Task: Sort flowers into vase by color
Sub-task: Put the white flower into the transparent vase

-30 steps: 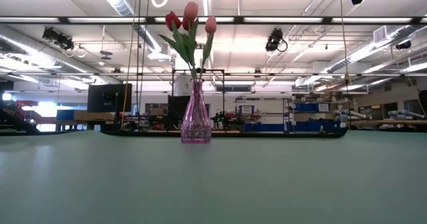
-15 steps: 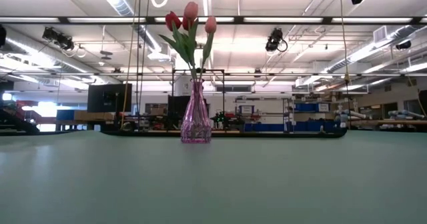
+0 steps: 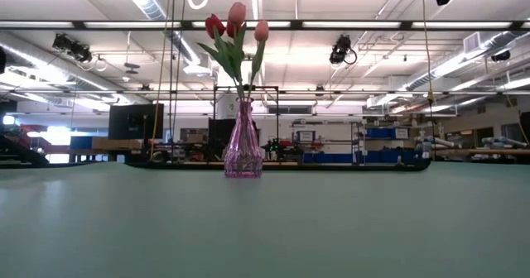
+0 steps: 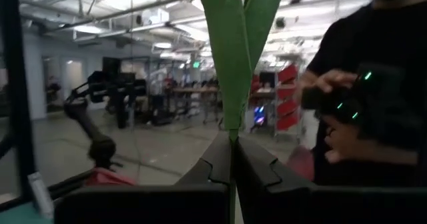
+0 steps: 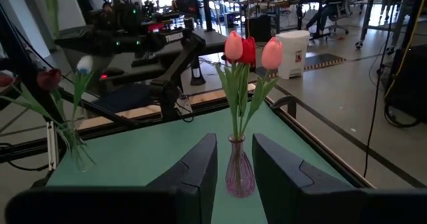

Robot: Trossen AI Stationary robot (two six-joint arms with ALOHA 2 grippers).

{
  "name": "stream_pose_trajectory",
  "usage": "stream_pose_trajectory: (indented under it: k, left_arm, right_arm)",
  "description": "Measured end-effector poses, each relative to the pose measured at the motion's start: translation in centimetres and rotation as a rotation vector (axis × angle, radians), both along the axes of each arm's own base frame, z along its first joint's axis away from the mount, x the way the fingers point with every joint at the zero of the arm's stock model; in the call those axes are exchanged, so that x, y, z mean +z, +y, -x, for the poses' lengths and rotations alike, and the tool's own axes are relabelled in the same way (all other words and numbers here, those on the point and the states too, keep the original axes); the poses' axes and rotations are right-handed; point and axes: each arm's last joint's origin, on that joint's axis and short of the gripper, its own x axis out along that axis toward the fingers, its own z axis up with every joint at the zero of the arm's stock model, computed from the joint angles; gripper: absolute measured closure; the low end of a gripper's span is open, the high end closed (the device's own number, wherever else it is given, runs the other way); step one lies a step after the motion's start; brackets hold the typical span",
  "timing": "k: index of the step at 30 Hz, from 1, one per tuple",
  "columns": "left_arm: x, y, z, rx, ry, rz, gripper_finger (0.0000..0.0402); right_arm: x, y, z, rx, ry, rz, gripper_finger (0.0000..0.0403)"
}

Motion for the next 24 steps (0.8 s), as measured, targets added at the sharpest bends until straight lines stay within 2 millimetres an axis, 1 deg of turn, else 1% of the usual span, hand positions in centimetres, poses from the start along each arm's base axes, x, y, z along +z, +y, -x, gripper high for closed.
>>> stream_pose_trajectory:
  k: [4,7,10,13,19,22,24]
  left_arm:
    - [1.8,0.6,0.5,0.020,0.013,-0.063,0.0390]
    - [2.9,1.1,0.9,0.046,0.058,-0.101,0.0390]
    - [3.2,1.7,1.5,0.068,0.113,-0.140,0.0390]
    - [2.5,2.1,1.9,0.059,0.122,-0.119,0.0394]
    - [-0.3,2.7,2.6,0.075,0.085,-0.013,0.0398]
    - [-1.4,2.7,2.8,0.097,0.116,-0.025,0.0399]
    - [-1.7,2.6,2.8,0.106,0.130,-0.030,0.0399]
  right_arm:
    - [0.0,0.0,0.0,0.000,0.000,0.000,0.0298]
    - [0.0,0.0,0.0,0.000,0.000,0.000,0.0298]
    - [0.0,0.0,0.0,0.000,0.000,0.000,0.0298]
    - [0.0,0.0,0.0,0.000,0.000,0.000,0.0298]
    - [0.0,0.0,0.0,0.000,0.000,0.000,0.0298]
    - [0.0,0.0,0.0,0.000,0.000,0.000,0.0298]
    - [0.0,0.0,0.0,0.000,0.000,0.000,0.0298]
